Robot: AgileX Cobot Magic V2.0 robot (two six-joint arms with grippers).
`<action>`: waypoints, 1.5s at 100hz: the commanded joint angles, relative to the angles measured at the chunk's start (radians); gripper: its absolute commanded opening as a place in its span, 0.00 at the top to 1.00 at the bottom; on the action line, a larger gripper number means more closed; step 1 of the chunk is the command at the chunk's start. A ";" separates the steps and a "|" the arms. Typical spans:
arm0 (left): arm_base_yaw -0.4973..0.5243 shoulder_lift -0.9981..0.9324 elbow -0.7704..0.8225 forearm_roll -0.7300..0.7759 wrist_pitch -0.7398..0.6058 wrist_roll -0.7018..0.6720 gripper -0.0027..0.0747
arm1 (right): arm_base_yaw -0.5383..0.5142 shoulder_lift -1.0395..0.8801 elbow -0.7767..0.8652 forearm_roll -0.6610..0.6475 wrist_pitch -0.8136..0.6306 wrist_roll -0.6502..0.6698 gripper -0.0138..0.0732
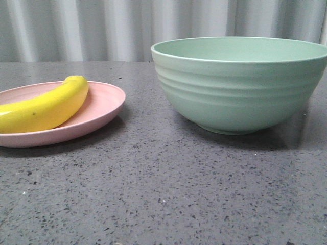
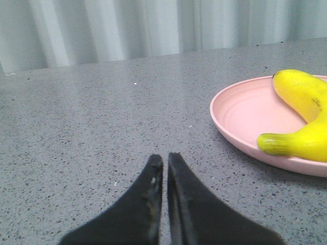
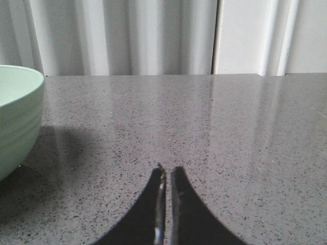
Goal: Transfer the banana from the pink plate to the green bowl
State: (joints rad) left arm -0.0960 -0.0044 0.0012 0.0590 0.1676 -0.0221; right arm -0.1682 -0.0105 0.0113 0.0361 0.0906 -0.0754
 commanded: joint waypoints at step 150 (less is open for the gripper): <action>0.002 0.402 -0.344 -0.163 -0.284 0.001 0.84 | -0.006 0.325 -0.413 0.072 0.234 -0.002 0.92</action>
State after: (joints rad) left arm -0.0960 0.3711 -0.3063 -0.0951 0.0000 -0.0221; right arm -0.1682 0.2963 -0.3646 0.1041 0.3967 -0.0754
